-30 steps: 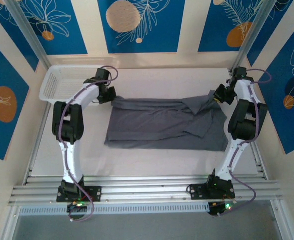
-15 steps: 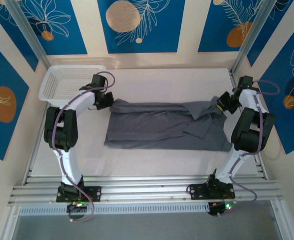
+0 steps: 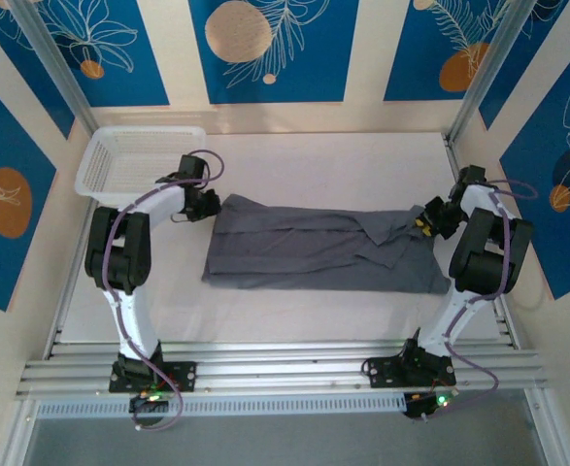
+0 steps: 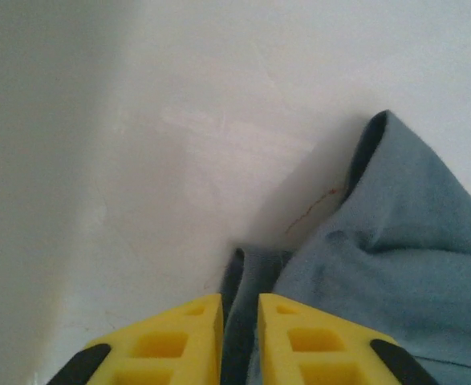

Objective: Fold the inside-out t-shirt

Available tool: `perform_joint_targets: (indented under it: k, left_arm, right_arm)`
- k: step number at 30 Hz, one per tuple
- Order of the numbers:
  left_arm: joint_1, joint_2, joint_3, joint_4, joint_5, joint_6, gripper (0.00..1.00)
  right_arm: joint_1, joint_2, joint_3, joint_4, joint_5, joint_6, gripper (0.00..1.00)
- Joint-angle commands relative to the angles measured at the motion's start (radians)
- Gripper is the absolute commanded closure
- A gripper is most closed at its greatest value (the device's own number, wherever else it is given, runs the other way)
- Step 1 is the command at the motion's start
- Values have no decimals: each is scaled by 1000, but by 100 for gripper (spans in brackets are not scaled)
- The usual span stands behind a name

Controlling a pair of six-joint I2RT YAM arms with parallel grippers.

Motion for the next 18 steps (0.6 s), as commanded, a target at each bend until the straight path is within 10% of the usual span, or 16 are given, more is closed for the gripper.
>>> perform_joint_targets:
  k: [1, 18]
  left_arm:
    - [11, -52, -21, -12, 62, 16, 79]
    - [-82, -345, -75, -19, 154, 33, 69]
  right_arm:
    - [-12, -93, -4, 0, 10, 27, 74]
    - [30, -160, 25, 12, -29, 36, 45]
